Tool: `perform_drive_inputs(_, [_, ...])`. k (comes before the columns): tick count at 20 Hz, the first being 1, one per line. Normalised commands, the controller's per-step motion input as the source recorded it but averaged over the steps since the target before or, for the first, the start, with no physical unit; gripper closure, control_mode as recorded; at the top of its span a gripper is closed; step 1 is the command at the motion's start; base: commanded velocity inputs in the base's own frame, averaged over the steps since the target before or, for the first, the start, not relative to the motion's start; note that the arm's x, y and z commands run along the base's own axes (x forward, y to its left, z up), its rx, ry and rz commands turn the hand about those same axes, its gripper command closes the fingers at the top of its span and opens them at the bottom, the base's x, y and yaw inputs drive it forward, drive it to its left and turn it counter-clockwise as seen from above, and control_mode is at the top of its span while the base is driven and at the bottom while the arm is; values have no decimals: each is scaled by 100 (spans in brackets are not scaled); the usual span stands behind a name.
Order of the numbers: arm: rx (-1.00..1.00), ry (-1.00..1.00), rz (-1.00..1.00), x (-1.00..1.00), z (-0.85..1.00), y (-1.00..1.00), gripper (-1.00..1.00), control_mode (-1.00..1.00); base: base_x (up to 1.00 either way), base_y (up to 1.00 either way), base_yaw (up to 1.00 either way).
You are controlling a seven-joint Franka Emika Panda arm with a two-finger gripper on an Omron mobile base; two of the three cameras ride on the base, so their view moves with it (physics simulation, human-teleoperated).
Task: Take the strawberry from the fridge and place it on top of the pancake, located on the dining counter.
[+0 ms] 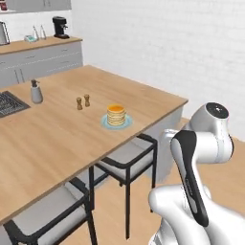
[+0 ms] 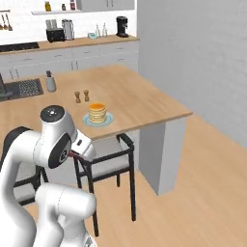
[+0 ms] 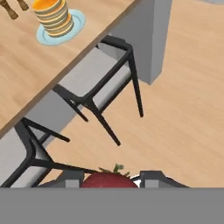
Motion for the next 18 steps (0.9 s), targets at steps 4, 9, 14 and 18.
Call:
perform_drive_inputs(4, [0, 0, 0, 0, 0, 0, 100, 100, 98, -62, 50])
perform_drive_inputs(9, [0, 0, 0, 0, 0, 0, 100, 100, 88, -63, 54])
perform_drive_inputs(14, [0, 0, 0, 0, 0, 0, 100, 100, 52, -57, 56])
perform_drive_inputs(18, [0, 0, 0, 0, 0, 0, 100, 100, 35, -52, 56])
